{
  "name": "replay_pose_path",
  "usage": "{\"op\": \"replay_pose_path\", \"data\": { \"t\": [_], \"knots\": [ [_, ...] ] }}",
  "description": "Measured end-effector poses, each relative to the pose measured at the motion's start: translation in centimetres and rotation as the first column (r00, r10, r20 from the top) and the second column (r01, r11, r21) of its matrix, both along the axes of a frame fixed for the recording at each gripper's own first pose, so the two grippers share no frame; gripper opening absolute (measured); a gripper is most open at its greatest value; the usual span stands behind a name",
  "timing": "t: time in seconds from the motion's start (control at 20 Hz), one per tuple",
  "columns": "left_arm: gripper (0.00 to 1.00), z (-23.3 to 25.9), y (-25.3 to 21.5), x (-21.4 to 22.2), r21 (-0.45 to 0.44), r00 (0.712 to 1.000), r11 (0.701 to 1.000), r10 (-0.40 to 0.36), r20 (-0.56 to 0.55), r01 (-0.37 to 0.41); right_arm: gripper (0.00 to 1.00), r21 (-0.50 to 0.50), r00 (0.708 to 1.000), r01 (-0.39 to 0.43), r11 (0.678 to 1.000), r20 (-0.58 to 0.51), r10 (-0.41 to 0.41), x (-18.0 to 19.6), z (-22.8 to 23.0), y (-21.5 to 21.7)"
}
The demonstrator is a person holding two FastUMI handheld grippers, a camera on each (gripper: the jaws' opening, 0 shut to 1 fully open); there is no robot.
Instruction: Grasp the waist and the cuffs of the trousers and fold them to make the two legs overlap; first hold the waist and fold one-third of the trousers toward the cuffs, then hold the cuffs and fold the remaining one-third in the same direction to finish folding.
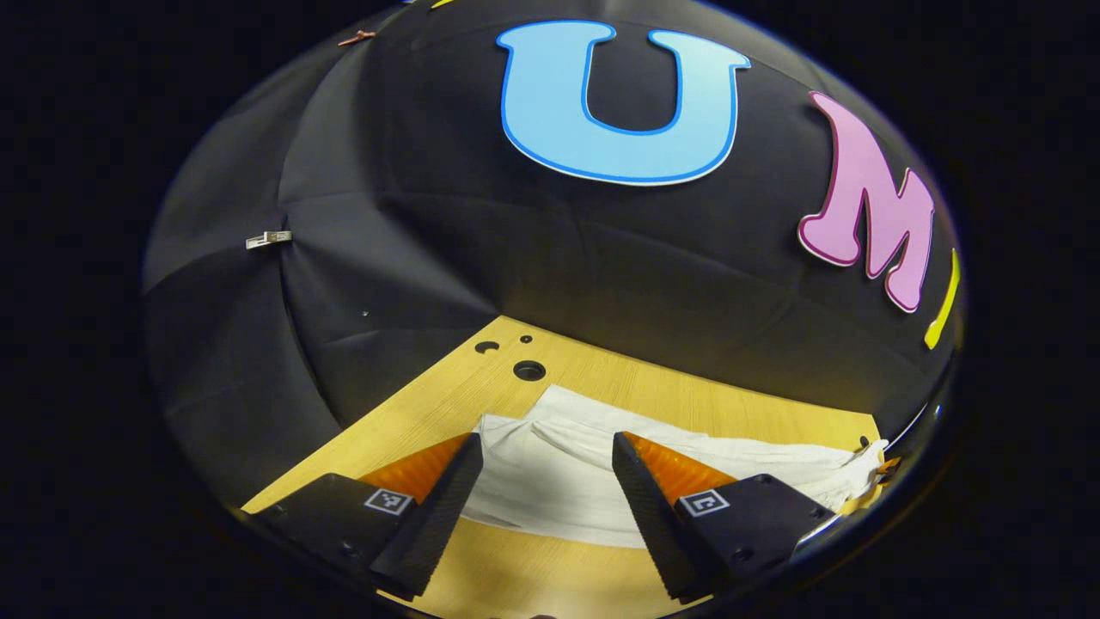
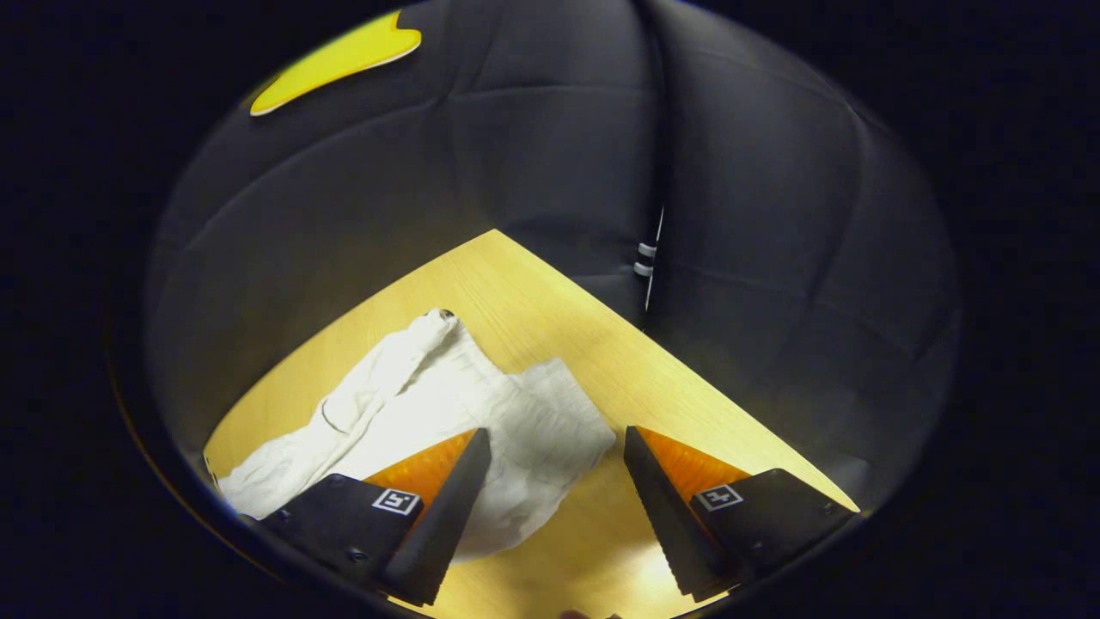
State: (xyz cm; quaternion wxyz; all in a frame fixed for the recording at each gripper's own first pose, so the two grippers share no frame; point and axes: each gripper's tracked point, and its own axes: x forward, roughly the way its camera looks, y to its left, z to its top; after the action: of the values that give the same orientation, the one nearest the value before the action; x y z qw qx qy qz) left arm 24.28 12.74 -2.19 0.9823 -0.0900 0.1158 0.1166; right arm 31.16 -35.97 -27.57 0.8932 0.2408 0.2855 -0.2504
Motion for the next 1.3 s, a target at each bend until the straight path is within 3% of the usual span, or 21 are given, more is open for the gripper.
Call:
{"op": "replay_pose_path", "data": {
  "t": [0.2,0.25,0.3,0.35,0.4,0.45,0.65,0.8,1.0,1.1,1.3],
  "knots": [
    [0.96,0.1,0.0,-0.8,-0.007,1.0,1.0,0.021,0.002,-0.021,0.99,-0.029,1.0,-0.003,1.0,0.008,0.003,0.1,0.2,0.1],
    [0.96,0.0,-0.1,-1.0,-0.011,1.0,1.0,0.026,0.002,-0.026,0.88,-0.036,1.0,-0.015,0.999,0.001,0.015,0.3,-0.2,0.2],
    [0.96,-0.2,-0.2,-1.3,-0.014,1.0,0.999,0.03,-0.001,-0.03,0.9,-0.059,1.0,-0.018,0.998,-0.003,0.018,0.3,0.0,0.4],
    [0.96,-0.5,-0.4,-1.6,-0.014,1.0,0.999,0.03,-0.007,-0.031,0.85,-0.067,0.999,-0.031,0.997,-0.014,0.03,0.5,-0.2,0.6],
    [0.96,-1.0,-0.7,-1.9,-0.011,1.0,1.0,0.021,-0.02,-0.021,0.77,-0.064,0.999,-0.035,0.997,-0.012,0.034,0.7,-0.2,1.0],
    [0.96,-1.5,-0.9,-2.3,-0.004,0.999,1.0,0.016,-0.033,-0.016,0.58,-0.048,0.999,-0.036,0.998,-0.01,0.036,0.7,-0.1,1.3],
    [0.96,-2.2,-1.9,-3.6,-0.009,0.999,1.0,-0.005,-0.051,0.005,0.26,0.005,1.0,-0.028,1.0,-0.015,0.028,0.9,-0.1,2.3],
    [0.96,-3.5,-3.0,-4.4,-0.045,0.997,0.999,-0.019,-0.07,0.016,0.19,0.039,0.999,-0.044,0.998,-0.006,0.044,0.8,0.1,2.8],
    [0.96,-3.8,-3.3,-5.2,0.003,0.995,0.999,-0.044,-0.095,0.044,0.15,-0.057,0.997,-0.071,0.996,-0.003,0.071,0.4,2.1,1.8],
    [0.96,-2.8,-3.3,-5.6,0.017,0.996,0.999,-0.049,-0.075,0.05,0.15,-0.082,0.996,-0.077,0.994,0.033,0.08,-0.3,5.1,2.4],
    [0.96,-2.4,-3.6,-6.7,-0.075,0.996,0.995,-0.071,-0.055,0.067,0.15,-0.159,0.984,-0.1,0.982,0.128,0.121,-1.1,12.6,4.4]
  ]
}}
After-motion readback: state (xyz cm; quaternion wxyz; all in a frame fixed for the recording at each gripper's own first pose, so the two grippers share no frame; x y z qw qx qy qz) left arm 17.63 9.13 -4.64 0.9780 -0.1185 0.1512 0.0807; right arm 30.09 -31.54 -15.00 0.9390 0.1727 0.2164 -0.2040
